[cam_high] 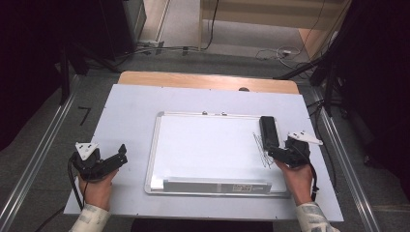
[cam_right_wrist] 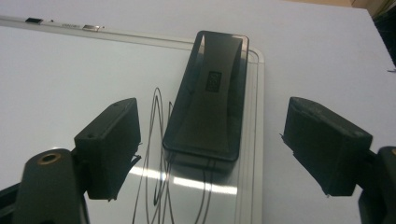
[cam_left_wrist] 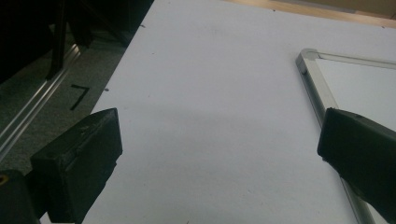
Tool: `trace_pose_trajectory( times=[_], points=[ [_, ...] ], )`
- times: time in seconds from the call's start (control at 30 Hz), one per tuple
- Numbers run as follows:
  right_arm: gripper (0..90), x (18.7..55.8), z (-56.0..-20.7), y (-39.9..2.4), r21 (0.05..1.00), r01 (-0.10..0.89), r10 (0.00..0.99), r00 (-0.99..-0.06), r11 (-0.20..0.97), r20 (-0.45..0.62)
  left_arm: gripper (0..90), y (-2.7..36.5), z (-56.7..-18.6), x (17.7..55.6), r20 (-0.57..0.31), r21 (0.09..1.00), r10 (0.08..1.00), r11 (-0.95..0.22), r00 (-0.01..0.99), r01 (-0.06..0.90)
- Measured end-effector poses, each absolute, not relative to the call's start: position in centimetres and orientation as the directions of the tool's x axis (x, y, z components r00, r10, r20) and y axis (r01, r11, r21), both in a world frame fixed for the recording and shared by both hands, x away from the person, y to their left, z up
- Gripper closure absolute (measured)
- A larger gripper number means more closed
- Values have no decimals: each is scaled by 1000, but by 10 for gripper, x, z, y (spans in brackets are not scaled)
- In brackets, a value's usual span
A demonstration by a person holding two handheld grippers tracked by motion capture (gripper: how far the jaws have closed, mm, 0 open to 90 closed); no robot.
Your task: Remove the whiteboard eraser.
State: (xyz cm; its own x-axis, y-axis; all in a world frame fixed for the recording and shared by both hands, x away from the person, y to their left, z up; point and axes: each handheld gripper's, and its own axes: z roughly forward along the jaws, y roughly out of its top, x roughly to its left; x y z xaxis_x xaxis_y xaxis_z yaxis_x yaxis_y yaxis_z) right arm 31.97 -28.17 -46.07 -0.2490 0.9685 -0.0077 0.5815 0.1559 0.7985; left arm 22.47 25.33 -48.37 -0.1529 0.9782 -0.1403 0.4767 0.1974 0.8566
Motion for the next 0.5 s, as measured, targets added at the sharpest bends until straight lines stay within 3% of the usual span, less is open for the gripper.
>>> trace_pose_trajectory(
  times=[0.5],
  points=[
    [202, 363, -462, -271, 809, 575, 981, -193, 120, -9, 0, 256, -486, 225, -149, 850, 974, 214, -170, 482]
  ],
)
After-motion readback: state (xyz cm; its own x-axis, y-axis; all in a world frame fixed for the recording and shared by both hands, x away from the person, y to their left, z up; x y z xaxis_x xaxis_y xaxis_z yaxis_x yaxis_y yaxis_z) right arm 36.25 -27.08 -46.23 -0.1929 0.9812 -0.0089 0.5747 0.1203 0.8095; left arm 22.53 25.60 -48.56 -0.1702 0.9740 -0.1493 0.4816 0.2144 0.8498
